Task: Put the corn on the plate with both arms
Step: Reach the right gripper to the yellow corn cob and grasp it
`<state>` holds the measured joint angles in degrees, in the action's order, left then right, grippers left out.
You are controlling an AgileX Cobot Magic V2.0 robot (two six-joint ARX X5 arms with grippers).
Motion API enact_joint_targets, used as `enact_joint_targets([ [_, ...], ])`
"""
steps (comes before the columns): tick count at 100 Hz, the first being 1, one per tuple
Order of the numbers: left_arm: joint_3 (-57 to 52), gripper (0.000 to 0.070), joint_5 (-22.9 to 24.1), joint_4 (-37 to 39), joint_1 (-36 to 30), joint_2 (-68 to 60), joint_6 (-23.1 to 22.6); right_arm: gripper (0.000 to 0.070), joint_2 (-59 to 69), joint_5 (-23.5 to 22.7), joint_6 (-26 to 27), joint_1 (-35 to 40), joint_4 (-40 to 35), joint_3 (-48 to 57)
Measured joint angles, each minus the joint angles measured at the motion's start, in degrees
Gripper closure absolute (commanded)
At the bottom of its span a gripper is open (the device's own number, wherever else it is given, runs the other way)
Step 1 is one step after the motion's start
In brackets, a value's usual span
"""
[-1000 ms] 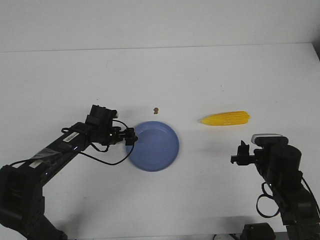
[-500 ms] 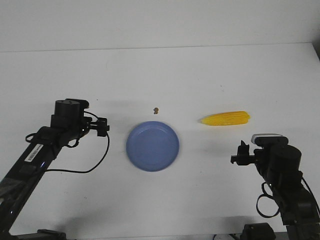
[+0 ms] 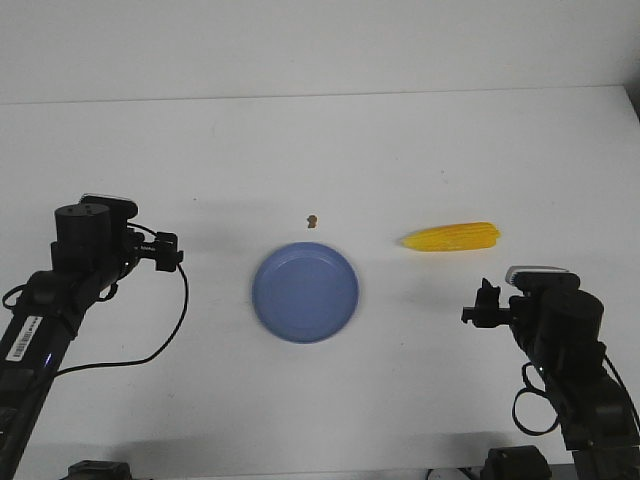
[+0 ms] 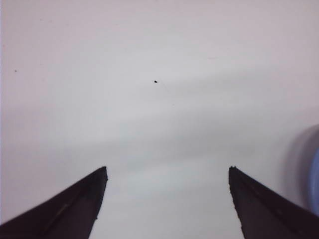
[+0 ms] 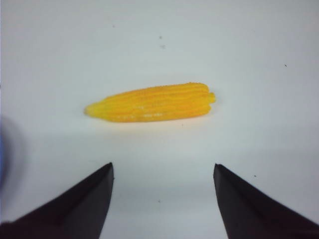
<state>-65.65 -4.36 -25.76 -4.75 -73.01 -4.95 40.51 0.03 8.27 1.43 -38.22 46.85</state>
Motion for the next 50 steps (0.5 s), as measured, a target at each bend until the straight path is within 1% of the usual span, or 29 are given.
enact_joint_targets([
  [15, 0.0, 0.0197, 0.0, 0.0, 0.0, 0.0, 0.0, 0.0268, 2.3, 0.0, 5.3, -0.1, 3.3, 0.0],
  [29, 0.0, 0.0197, 0.0, 0.1, 0.0, 0.0, 0.5, 0.0263, 8.5, -0.5, 10.0, -1.8, 5.9, 0.6],
  [39, 0.0, 0.0198, 0.0, 0.1, 0.0, 0.0, 1.0, 0.0214, 14.1, -3.1, 13.0, -3.8, 7.3, 1.0],
  [50, 0.0, 0.0198, 0.0, 0.1, 0.0, 0.0, 1.3, 0.0209, 20.2, -5.4, 16.0, -5.9, 10.7, 1.0],
])
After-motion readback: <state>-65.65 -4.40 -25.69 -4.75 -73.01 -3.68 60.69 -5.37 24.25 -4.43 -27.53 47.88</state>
